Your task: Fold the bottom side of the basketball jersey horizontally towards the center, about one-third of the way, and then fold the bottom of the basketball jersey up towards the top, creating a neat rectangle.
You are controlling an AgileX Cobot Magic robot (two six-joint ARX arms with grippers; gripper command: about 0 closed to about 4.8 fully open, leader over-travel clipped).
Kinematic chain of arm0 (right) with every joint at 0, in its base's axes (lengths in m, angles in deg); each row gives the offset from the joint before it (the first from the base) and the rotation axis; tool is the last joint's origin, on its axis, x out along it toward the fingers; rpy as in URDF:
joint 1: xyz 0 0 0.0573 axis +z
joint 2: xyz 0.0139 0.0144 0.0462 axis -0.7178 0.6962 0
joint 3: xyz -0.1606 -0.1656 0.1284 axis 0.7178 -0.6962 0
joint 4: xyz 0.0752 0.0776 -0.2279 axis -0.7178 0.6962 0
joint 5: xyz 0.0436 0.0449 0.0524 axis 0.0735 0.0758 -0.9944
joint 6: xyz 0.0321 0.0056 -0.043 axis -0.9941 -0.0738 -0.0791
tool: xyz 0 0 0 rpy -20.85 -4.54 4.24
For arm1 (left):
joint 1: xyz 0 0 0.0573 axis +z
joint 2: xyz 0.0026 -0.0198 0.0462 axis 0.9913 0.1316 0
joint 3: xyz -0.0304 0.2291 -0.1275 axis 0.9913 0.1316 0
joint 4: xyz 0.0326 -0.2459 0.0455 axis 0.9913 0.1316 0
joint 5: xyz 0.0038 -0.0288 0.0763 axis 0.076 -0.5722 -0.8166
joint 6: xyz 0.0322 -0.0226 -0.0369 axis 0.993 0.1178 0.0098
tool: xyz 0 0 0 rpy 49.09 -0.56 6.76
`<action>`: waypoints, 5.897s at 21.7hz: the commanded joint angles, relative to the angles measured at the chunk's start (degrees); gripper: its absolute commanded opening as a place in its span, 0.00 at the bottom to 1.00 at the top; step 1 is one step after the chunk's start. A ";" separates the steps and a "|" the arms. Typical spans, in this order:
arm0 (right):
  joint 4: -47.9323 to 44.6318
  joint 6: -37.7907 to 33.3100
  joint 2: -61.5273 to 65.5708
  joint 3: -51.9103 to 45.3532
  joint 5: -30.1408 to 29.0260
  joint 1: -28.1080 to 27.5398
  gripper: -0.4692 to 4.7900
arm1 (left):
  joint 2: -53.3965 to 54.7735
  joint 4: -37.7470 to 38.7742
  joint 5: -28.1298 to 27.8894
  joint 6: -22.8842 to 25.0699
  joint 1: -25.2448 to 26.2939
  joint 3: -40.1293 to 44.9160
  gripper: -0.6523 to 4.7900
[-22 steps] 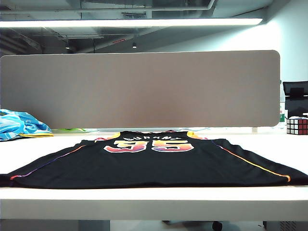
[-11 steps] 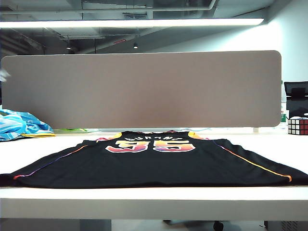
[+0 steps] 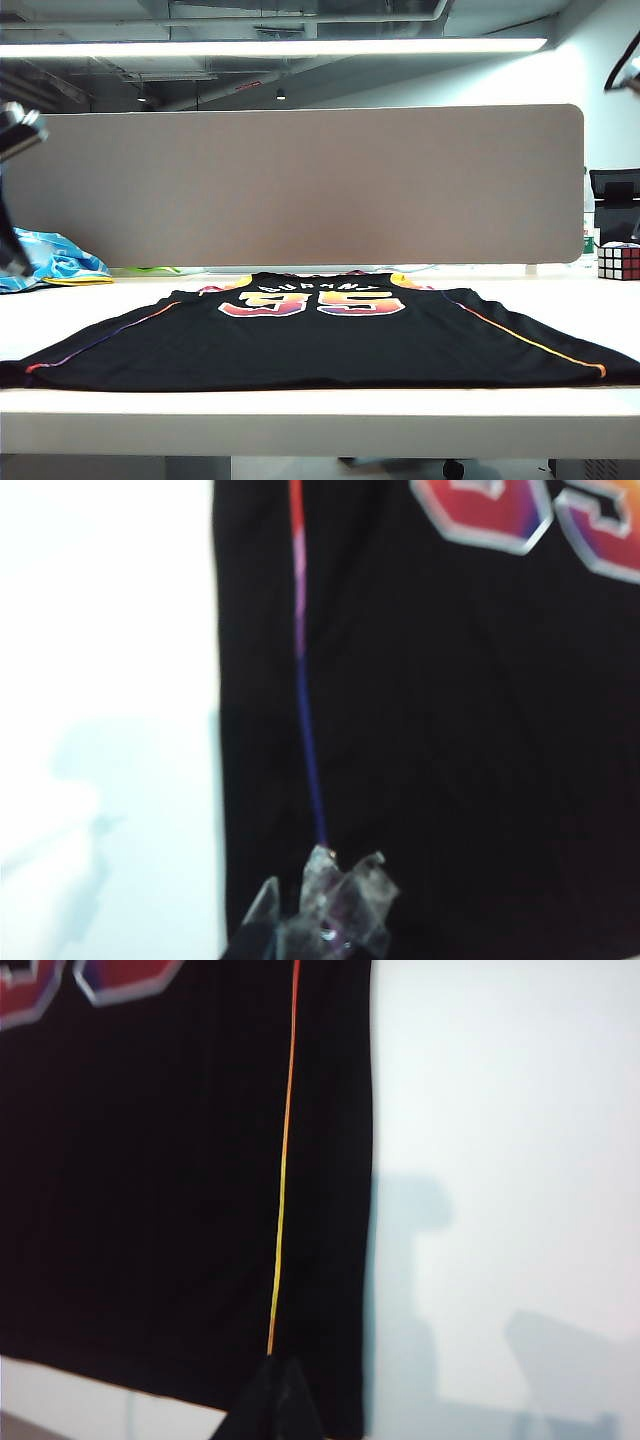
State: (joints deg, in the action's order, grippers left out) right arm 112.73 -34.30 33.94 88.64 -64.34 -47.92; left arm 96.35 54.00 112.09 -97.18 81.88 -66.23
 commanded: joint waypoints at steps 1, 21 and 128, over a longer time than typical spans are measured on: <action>0.42 0.94 5.18 1.20 -2.99 0.09 0.09 | 4.42 0.46 11.93 0.79 4.90 -0.55 0.11; -0.79 2.43 16.79 1.25 -3.30 0.02 0.54 | 12.96 9.57 14.05 1.03 7.76 -4.07 0.73; 7.56 2.40 14.36 19.10 5.18 4.33 0.75 | 13.05 7.72 2.86 -0.55 -2.93 -17.33 0.58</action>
State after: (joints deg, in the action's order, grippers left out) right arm 115.90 -32.33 48.71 107.70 -57.81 -43.61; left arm 109.38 55.94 114.56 -98.16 78.86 -83.52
